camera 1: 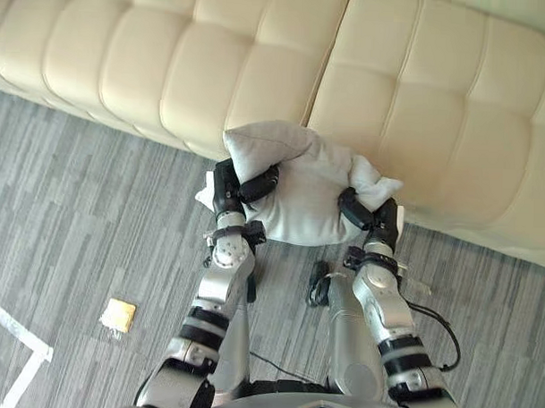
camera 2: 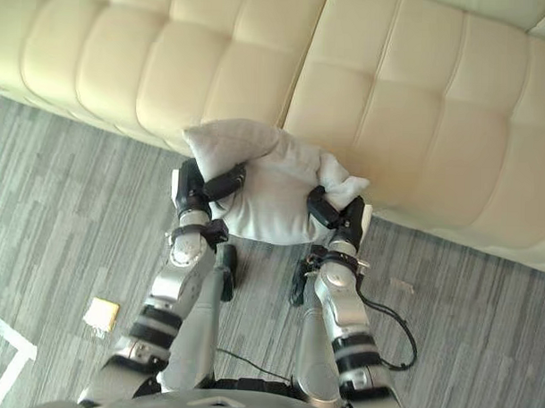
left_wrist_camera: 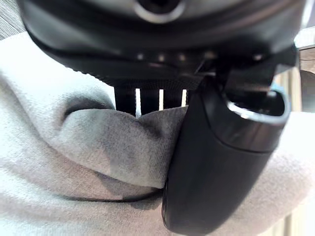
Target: Pick up cushions and gather them together orderly.
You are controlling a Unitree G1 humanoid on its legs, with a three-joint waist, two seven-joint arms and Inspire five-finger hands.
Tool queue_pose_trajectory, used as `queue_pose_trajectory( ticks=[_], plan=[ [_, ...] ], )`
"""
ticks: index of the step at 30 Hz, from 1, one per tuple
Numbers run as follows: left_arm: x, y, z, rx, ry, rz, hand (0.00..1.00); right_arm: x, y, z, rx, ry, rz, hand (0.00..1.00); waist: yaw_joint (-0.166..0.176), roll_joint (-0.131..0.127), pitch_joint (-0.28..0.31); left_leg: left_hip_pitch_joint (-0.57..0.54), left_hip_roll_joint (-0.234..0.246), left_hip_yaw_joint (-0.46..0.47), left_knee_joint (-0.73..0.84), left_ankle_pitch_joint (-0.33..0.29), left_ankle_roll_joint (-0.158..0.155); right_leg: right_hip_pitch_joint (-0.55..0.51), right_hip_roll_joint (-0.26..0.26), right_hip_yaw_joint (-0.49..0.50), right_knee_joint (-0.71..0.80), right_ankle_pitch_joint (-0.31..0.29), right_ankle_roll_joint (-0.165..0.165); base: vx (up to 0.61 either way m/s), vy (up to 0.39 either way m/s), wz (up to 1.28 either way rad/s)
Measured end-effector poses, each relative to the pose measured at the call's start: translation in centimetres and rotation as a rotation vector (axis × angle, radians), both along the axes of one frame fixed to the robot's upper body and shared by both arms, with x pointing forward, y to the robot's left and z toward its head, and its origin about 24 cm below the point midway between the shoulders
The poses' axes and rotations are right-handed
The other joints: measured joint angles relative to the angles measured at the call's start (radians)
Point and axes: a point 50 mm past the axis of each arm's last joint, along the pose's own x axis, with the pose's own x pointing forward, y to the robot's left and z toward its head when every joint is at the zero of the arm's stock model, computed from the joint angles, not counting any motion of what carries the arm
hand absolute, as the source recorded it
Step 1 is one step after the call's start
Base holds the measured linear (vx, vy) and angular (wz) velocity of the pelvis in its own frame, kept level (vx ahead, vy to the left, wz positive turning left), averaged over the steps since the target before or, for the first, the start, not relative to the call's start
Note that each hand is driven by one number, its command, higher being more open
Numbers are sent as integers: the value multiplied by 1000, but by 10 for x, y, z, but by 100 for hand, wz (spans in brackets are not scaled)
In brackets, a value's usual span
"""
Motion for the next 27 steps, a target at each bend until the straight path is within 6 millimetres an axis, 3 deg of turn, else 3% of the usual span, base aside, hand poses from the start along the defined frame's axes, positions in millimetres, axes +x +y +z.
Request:
queue_pose_trajectory(
  ticks=[3,9,13,14,15,17,18,21,22,23,24,25,27],
  plan=[
    [-18,-1,-15,-8,48,-16,0,-24,-4,-9,-6,32,-4,0,-1,2,-71,79,9,14,-66,4,-6,68,14,2,-58,1,1,180,-26,-12],
    [-47,-4,-26,-30,81,-51,0,-55,-11,-8,-65,41,-17,0,-11,3,-145,184,27,34,-85,-5,-17,173,35,11,-98,-3,-1,106,-39,-15],
    [-56,-1,-32,-35,105,-42,0,-63,-9,-3,-123,27,-11,0,-7,5,-150,138,61,31,174,-19,-9,240,53,31,-88,-45,-15,3,-36,-21],
    [-62,-1,-36,-38,123,-39,0,-67,-9,-1,-128,21,-15,0,-7,13,-171,102,81,23,272,-17,-7,255,67,37,-83,-72,-36,33,-18,-12],
    [-62,-1,-37,-39,125,-39,0,-68,-9,-1,-128,20,-16,0,-7,14,-175,96,83,22,281,-15,-5,256,69,38,-83,-73,-37,83,13,-15],
    [-71,-6,-43,-48,158,-63,0,-68,-11,3,-143,4,-50,0,10,8,-216,36,67,7,265,-99,-1,252,71,64,-89,-77,-48,96,48,-26],
    [-72,-8,-44,-46,162,-71,0,-67,-11,4,-148,0,-58,0,10,9,-221,28,55,0,232,-108,2,256,69,64,-96,-77,-47,122,79,-12],
    [-75,-10,-47,-14,172,-109,0,-61,-14,6,-174,-14,-88,0,6,4,-227,7,-23,-74,-27,-64,-3,314,43,73,-147,-89,-23,234,180,-8],
    [-76,-8,-49,-1,180,-111,0,-56,-14,4,-185,-10,-79,0,14,1,-236,16,-27,-88,-111,29,-17,331,41,97,-159,-101,2,292,230,-50],
    [-77,-5,-51,16,191,-112,0,-54,-12,1,-186,4,-72,0,20,-7,-248,38,-37,-83,-121,114,-7,349,35,122,-172,-110,18,372,261,-53],
    [-77,-4,-52,25,194,-113,0,-53,-11,-1,-184,13,-69,0,19,-15,-255,37,-48,-80,-105,114,9,356,25,126,-180,-113,24,342,216,-36],
    [-78,-1,-53,39,200,-113,0,-53,-10,-5,-181,29,-65,0,14,-34,-271,24,-66,-61,-48,69,35,374,1,136,-198,-108,40,445,267,-18],
    [-77,-1,-55,43,207,-114,0,-54,-10,-8,-186,44,-64,0,11,-42,-278,36,-91,-22,29,-5,72,368,-28,183,-115,-87,77,436,264,-27]
  ],
)
